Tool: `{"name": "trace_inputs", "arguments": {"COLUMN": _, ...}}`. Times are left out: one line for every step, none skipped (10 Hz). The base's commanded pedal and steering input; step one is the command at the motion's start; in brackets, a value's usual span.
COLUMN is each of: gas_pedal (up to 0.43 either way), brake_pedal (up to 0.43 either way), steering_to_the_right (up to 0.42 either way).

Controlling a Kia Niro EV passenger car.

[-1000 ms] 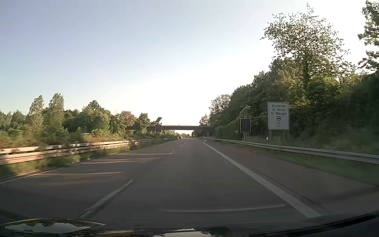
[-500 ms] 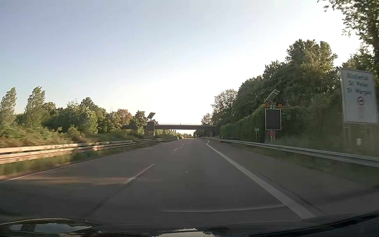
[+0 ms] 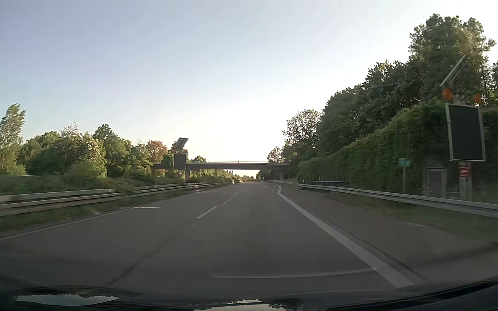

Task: Follow the waypoints while adhering to traffic rules and regulations

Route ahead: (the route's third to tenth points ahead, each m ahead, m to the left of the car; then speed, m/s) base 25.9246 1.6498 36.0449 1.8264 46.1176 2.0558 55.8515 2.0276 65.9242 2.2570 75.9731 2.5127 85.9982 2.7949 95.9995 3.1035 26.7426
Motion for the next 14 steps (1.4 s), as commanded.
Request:
{"name": "trace_inputs", "arguments": {"gas_pedal": 0.37, "brake_pedal": 0.0, "steering_to_the_right": -0.003}}
{"name": "trace_inputs", "arguments": {"gas_pedal": 0.37, "brake_pedal": 0.0, "steering_to_the_right": -0.003}}
{"name": "trace_inputs", "arguments": {"gas_pedal": 0.37, "brake_pedal": 0.0, "steering_to_the_right": -0.003}}
{"name": "trace_inputs", "arguments": {"gas_pedal": 0.37, "brake_pedal": 0.0, "steering_to_the_right": -0.003}}
{"name": "trace_inputs", "arguments": {"gas_pedal": 0.37, "brake_pedal": 0.0, "steering_to_the_right": -0.003}}
{"name": "trace_inputs", "arguments": {"gas_pedal": 0.37, "brake_pedal": 0.0, "steering_to_the_right": -0.003}}
{"name": "trace_inputs", "arguments": {"gas_pedal": 0.37, "brake_pedal": 0.0, "steering_to_the_right": -0.003}}
{"name": "trace_inputs", "arguments": {"gas_pedal": 0.37, "brake_pedal": 0.0, "steering_to_the_right": -0.003}}
{"name": "trace_inputs", "arguments": {"gas_pedal": 0.37, "brake_pedal": 0.0, "steering_to_the_right": -0.003}}
{"name": "trace_inputs", "arguments": {"gas_pedal": 0.37, "brake_pedal": 0.0, "steering_to_the_right": -0.003}}
{"name": "trace_inputs", "arguments": {"gas_pedal": 0.37, "brake_pedal": 0.0, "steering_to_the_right": -0.003}}
{"name": "trace_inputs", "arguments": {"gas_pedal": 0.37, "brake_pedal": 0.0, "steering_to_the_right": -0.002}}
{"name": "trace_inputs", "arguments": {"gas_pedal": 0.37, "brake_pedal": 0.0, "steering_to_the_right": -0.002}}
{"name": "trace_inputs", "arguments": {"gas_pedal": 0.37, "brake_pedal": 0.0, "steering_to_the_right": -0.002}}
